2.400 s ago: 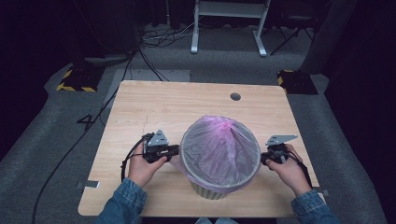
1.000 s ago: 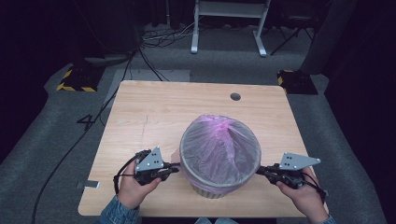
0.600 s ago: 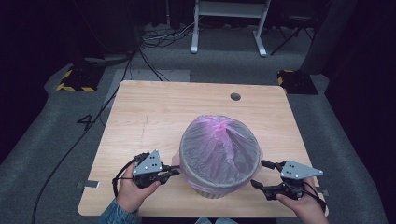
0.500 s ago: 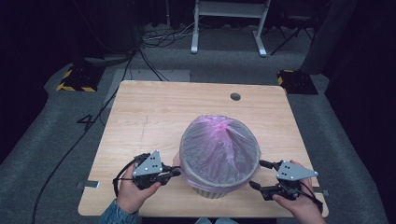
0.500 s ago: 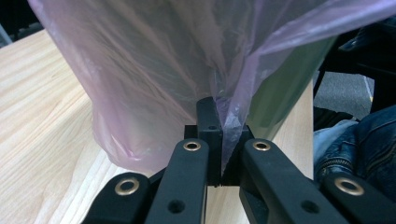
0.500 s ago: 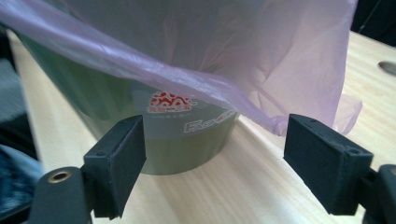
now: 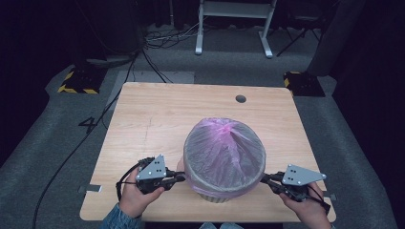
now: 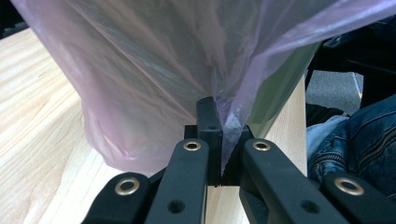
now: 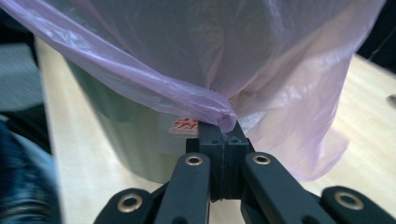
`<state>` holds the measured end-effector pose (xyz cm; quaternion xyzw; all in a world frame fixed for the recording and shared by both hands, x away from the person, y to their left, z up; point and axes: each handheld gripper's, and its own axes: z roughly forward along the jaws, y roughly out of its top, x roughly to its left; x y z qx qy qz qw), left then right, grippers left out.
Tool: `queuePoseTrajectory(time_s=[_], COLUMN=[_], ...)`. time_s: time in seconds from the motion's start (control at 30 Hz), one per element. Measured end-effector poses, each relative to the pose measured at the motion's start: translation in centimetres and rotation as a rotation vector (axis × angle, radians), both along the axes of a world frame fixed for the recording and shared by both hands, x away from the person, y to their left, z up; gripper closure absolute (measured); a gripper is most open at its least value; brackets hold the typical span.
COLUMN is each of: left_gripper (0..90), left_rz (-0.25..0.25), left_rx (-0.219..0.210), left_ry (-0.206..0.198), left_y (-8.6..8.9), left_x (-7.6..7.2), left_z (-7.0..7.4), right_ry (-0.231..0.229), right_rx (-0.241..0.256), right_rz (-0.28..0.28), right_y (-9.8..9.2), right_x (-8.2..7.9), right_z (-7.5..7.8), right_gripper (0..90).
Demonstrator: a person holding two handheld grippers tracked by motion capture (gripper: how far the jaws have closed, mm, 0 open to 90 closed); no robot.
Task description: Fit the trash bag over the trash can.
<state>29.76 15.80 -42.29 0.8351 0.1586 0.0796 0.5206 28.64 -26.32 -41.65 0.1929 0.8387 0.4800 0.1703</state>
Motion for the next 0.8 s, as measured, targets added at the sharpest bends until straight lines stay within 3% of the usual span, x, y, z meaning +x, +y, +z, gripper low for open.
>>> queuePoseTrajectory(time_s=[0.17,0.27,0.43,0.53,0.57,0.67,0.7,0.77,0.8], left_gripper=[89.9,90.0,90.0,90.0,90.0,89.3,84.6,56.8,48.6], left_rz=[-0.016,-0.024,-0.024,-0.015,-0.019,-0.024,-0.012,-0.005,-0.005], left_rx=[0.007,0.062,0.208,0.325,0.339,0.307,0.282,0.236,0.203], left_ry=[0.035,0.055,0.107,0.124,0.131,0.155,0.165,0.162,0.154], left_y=[0.1,-0.1,-0.8,-1.2,-1.2,-0.6,-0.2,0.4,0.9], left_x=[0.2,0.0,0.4,0.3,0.3,0.1,-0.1,-0.4,-0.7], left_z=[-1.2,-2.3,-4.6,-5.9,-6.1,-6.2,-5.9,-5.3,-4.8], right_ry=[0.169,0.252,0.347,0.409,0.433,0.460,0.466,0.443,0.420], right_rx=[0.097,0.100,0.027,-0.049,-0.077,-0.061,-0.049,-0.017,-0.016], right_rz=[-0.013,-0.024,-0.047,-0.079,-0.094,-0.131,-0.136,-0.108,-0.096], right_y=[-1.1,-1.5,-1.4,-1.5,-1.7,-2.8,-3.1,-4.0,-4.2], right_x=[0.5,0.6,0.7,0.7,0.6,0.2,0.1,-0.4,-0.6], right_z=[-1.7,-3.5,-5.4,-6.2,-6.5,-6.6,-6.6,-6.1,-5.9], right_gripper=[90.0,90.0,90.0,90.0,90.0,90.0,90.0,57.7,43.2])
